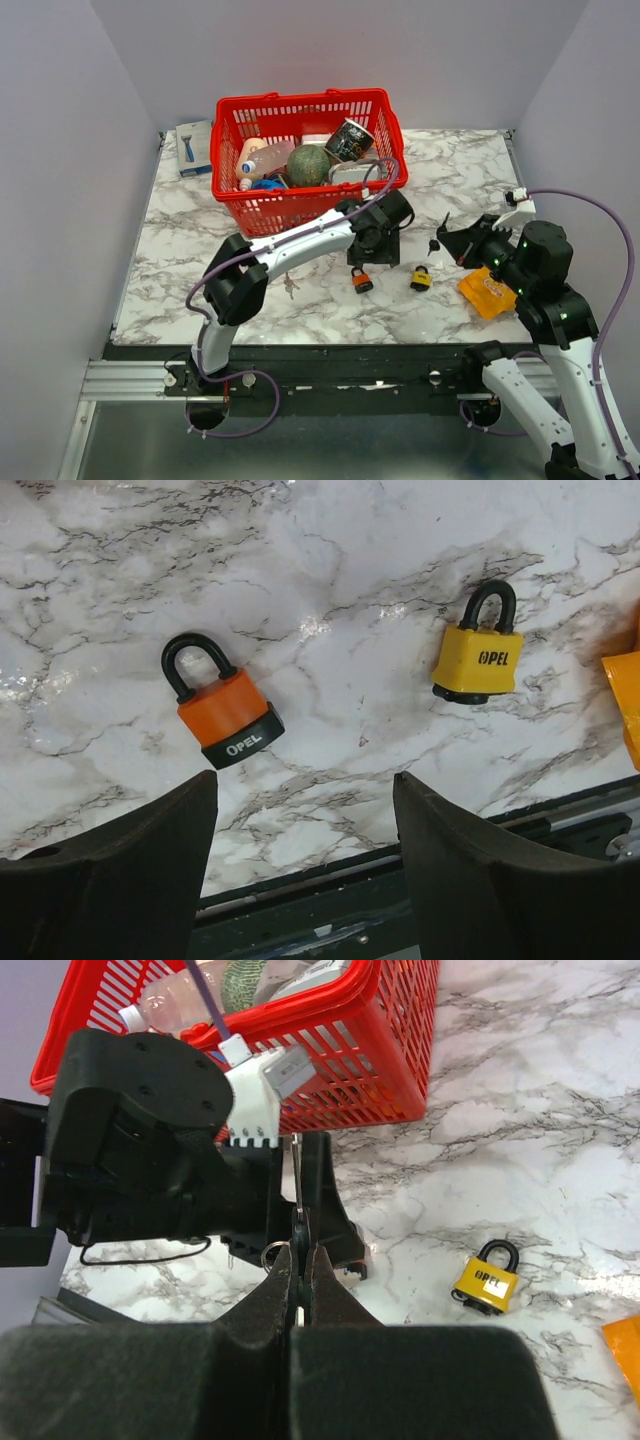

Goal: Unlock with the key

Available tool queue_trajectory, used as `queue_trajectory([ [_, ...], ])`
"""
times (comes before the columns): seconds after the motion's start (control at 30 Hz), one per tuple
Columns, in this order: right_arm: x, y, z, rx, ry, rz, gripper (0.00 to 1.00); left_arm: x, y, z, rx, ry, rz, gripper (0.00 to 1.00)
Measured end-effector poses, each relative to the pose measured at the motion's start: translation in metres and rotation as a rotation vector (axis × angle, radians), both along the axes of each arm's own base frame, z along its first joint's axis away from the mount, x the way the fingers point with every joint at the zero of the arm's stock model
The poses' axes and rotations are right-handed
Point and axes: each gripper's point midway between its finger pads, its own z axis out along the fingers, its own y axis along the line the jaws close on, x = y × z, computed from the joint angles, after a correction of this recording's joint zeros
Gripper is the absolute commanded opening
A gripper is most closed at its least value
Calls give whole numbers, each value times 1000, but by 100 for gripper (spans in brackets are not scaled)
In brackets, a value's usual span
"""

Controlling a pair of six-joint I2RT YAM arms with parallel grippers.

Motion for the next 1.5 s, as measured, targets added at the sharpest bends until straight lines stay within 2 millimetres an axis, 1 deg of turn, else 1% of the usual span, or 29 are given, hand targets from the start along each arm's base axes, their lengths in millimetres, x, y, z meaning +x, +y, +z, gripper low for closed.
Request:
queue_trajectory([
  [0.07, 1, 0, 1, -3, -6, 1, 1, 0, -6, -1, 27, -13, -10, 77],
  [0.13, 1, 0, 1, -8, -9, 3, 1, -2, -8, -2, 69, -34, -23, 77],
  [0.3, 1, 0, -1, -13, -8, 5, 1, -14, 5, 3, 152, -82, -35, 77],
  [0.43, 2, 0, -6, -17, 1, 6, 1, -27, 18, 9, 168, -85, -35, 75],
  [0.53, 4, 2, -12, -17, 14, 14, 1, -29, 15, 12, 169, -88, -48, 74],
  [0.63, 7, 4, -17, -19, 32, 21, 1, -28, -3, 11, 167, -91, -79, 72],
  [0.7, 9, 5, -19, -21, 38, 24, 1, -30, -10, 1, 171, -71, -99, 70],
  [0.77, 10, 5, -19, -24, 39, 25, 1, -36, -8, -13, 191, -40, -112, 70],
  [0.83, 8, 4, -25, -36, 60, 26, 1, -37, 0, -27, 210, -7, -107, 70],
  [0.87, 8, 4, -26, -38, 65, 26, 1, -36, 3, -30, 217, 2, -102, 70],
  [1.0, 10, 4, -25, -35, 56, 26, 1, -28, 19, -47, 244, 31, -58, 69],
  [1.07, 10, 4, -24, -34, 52, 26, 1, -23, 29, -60, 251, 49, -23, 68],
  [1.17, 11, 4, -23, -33, 47, 26, 1, -23, 41, -81, 245, 105, 14, 67],
  [1.27, 11, 4, -22, -33, 45, 26, 1, -22, 46, -89, 238, 131, 30, 67],
  [1.5, 12, 5, -22, -33, 47, 26, 1, -17, 38, -88, 194, 129, 34, 68],
])
